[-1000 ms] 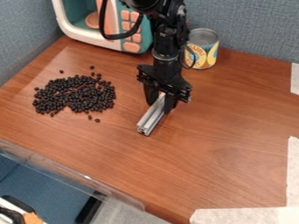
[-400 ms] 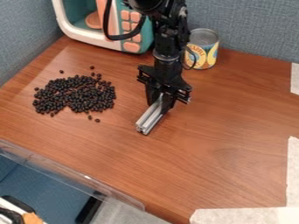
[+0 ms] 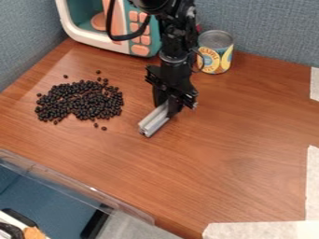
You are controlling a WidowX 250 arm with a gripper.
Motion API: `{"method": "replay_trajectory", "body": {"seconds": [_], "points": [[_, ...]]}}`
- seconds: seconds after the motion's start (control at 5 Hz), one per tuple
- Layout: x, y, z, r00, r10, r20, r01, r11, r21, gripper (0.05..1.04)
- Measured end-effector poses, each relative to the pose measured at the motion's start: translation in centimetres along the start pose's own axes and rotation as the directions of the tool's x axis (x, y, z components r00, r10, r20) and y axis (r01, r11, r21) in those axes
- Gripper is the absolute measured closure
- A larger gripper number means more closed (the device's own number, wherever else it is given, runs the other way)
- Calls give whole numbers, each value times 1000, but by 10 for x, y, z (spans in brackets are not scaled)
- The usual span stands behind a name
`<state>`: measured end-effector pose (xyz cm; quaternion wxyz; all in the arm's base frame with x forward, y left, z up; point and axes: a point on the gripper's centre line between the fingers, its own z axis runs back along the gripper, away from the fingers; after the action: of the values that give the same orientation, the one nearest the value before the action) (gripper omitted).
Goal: Sweep into pile
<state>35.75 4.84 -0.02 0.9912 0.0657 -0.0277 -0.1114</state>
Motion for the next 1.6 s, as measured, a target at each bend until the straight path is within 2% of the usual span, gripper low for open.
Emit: {"method": "replay_trajectory", "body": {"seconds": [0.2, 0.8, 1.2, 1.4, 1.6], "points": [[-8, 22, -4, 1000, 17, 0, -17, 999, 30, 713], [-37, 71, -12, 996, 86, -30, -84, 995, 50, 713], [-39, 88, -14, 995, 87, -45, -85, 995, 55, 713], [-45, 104, -16, 991, 126, -46, -124, 991, 60, 713], [-45, 105, -16, 991, 125, -49, -122, 991, 60, 713]]}}
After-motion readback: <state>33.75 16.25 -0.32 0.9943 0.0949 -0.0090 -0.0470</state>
